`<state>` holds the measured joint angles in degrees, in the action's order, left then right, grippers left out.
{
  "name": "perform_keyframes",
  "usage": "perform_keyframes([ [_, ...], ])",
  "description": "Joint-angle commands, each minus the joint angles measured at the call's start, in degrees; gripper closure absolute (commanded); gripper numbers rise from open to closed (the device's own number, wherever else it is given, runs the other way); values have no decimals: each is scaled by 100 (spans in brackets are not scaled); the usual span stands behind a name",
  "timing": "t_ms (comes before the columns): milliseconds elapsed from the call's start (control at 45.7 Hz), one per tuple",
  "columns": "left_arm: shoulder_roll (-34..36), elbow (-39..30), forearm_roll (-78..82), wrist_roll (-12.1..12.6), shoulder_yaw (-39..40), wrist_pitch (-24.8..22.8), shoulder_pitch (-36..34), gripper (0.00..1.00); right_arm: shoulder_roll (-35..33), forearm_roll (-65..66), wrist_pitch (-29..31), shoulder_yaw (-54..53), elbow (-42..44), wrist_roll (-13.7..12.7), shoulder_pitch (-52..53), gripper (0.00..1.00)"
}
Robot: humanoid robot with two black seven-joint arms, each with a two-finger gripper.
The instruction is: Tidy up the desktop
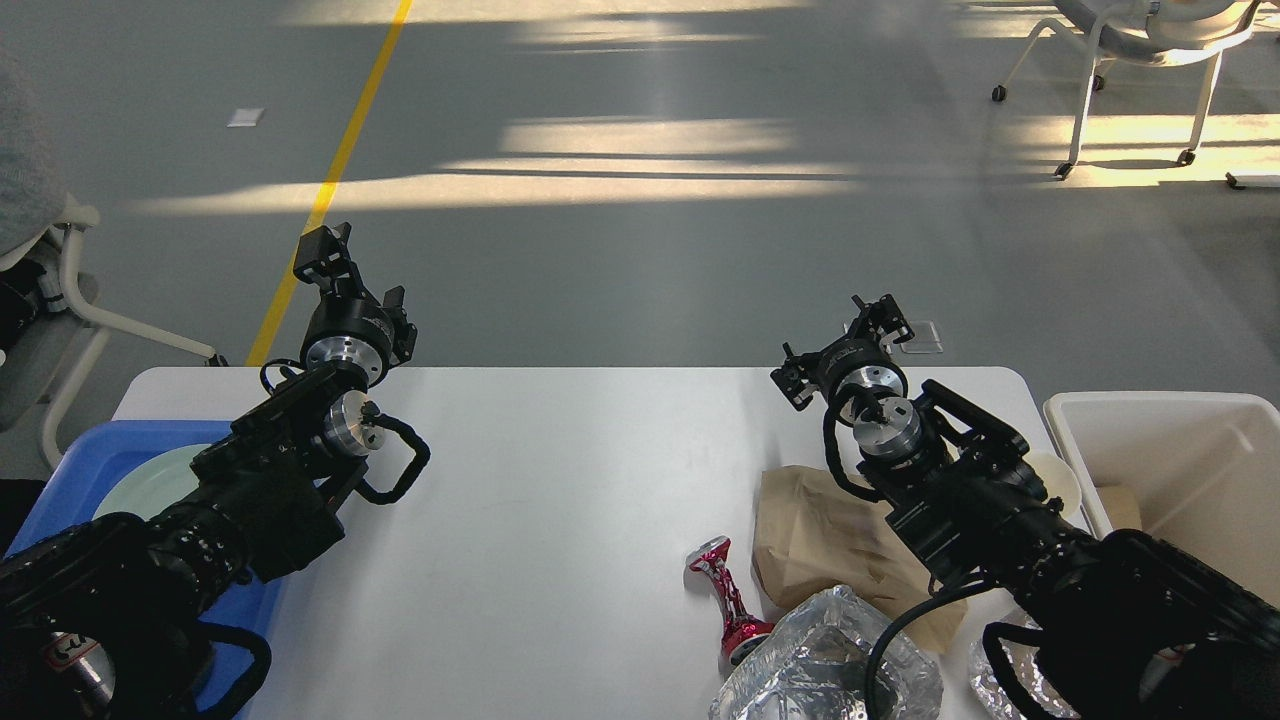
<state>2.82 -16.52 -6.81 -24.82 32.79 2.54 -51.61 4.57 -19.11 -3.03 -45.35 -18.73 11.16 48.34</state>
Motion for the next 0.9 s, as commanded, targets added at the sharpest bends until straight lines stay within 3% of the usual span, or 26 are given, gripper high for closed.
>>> perform_keyframes([
  [0, 17, 0, 13, 4, -9, -43, 19, 4, 0, -5, 4, 0, 1, 0, 0, 0],
  [438, 35, 0, 21, -23, -27, -43, 28, 4, 0, -5, 4, 0, 1, 0, 0, 0],
  [547, 17, -9, 21, -224, -53, -52, 28, 4, 0, 3, 4, 0, 1, 0, 0, 0],
  [700, 8, -9, 21, -699, -88, -52, 116, 4, 0, -5, -4, 0, 1, 0, 0, 0],
  [875, 17, -9, 21, -735, -88, -52, 133, 4, 0, -5, 4, 0, 1, 0, 0, 0],
])
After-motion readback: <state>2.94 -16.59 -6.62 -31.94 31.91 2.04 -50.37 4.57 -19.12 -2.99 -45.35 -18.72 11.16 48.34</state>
